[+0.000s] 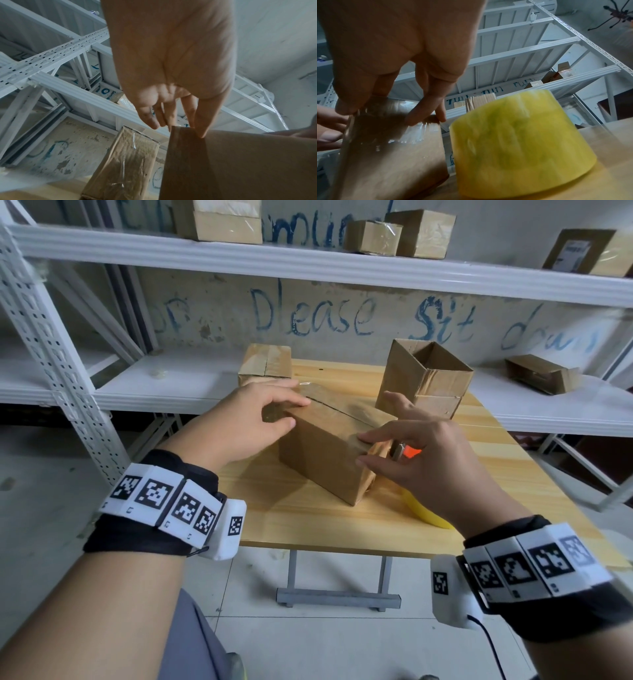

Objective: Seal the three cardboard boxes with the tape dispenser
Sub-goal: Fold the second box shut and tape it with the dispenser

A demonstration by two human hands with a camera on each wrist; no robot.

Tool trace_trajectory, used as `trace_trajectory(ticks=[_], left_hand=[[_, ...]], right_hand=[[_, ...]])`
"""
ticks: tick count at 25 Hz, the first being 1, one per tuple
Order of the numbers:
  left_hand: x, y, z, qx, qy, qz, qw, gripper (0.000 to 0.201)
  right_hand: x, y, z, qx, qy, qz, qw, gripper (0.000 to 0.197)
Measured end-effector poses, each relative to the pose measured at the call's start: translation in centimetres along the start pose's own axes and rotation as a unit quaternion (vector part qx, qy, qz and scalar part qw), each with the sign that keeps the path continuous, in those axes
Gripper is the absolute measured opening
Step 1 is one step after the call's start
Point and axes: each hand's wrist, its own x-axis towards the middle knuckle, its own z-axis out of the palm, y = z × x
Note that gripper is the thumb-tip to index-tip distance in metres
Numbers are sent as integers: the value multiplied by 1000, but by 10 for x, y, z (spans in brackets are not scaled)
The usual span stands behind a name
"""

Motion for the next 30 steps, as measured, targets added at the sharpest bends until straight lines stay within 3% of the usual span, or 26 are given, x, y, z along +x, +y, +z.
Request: trace_trajectory(ticks=[2,5,10,15,19,26,30], left_hand=[[-1,5,0,34,8,-30,999,41],[-2,9,0,28,-33,-47,998,51],[-4,14,4,-18,-76,-57,995,57],[-6,25,0,-30,-38,-18,999,51],[-9,35,0,-29,-90,-18,995,38],[-1,13,14,-37,-75,-32,996,49],[-2,10,13,-45,-116,-28,992,56]], right_hand=[[-1,-2,-2,17,26,-13,999,22],[-2,-8,-6,42,59,15,997,27],[-4,-6,-4,42,-3,64,997,52],[-3,-6,4,7,-6,41,999,30],[2,-7,19,-33,35,20,999,28],[14,-10,31,-45,-35,54,997,31],[22,-10,31,-52,-29,81,995,30]])
